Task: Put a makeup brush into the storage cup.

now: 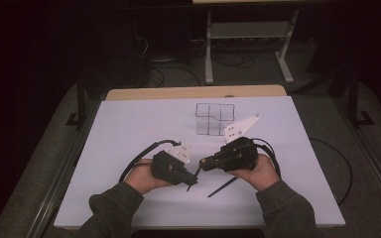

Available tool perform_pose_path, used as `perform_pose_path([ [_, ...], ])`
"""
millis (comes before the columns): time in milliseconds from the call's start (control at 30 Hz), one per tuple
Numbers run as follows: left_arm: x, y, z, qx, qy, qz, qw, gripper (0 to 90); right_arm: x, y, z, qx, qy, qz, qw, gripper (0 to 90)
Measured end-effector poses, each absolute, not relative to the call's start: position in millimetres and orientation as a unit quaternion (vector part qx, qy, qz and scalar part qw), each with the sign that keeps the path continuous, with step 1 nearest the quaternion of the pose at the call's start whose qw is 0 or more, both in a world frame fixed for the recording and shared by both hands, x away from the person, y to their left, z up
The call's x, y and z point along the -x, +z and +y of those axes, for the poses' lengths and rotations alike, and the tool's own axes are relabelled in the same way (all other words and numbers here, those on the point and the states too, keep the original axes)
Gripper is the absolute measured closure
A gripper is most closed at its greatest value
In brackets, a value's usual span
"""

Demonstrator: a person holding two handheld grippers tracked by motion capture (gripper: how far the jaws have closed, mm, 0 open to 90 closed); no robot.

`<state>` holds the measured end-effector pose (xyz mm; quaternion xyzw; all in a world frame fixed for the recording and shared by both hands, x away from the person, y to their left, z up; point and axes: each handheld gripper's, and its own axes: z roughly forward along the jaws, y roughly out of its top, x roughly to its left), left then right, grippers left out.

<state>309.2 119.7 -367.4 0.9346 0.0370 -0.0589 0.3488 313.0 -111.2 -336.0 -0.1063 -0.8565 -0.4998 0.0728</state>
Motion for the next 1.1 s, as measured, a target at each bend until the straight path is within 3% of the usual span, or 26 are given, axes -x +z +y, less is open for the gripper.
perform_pose_path([
  [67,-309.5,-369.5,121.9,-0.932,-0.059,0.043,0.355,84.1,-314.7,-338.1,-114.2,0.122,-0.504,-0.852,0.071,68.7],
  [200,-310.6,-370.6,123.9,-0.930,-0.057,0.050,0.361,84.1,-314.7,-341.2,-115.1,0.124,-0.503,-0.852,0.072,67.9],
  [933,-311.3,-366.8,125.9,-0.921,-0.052,0.066,0.381,83.9,-312.7,-350.1,-94.6,0.113,-0.488,-0.863,0.055,82.2],
  [1100,-308.4,-365.7,126.4,-0.922,-0.039,0.065,0.379,79.0,-314.4,-348.3,-94.0,0.112,-0.482,-0.867,0.061,82.5],
])
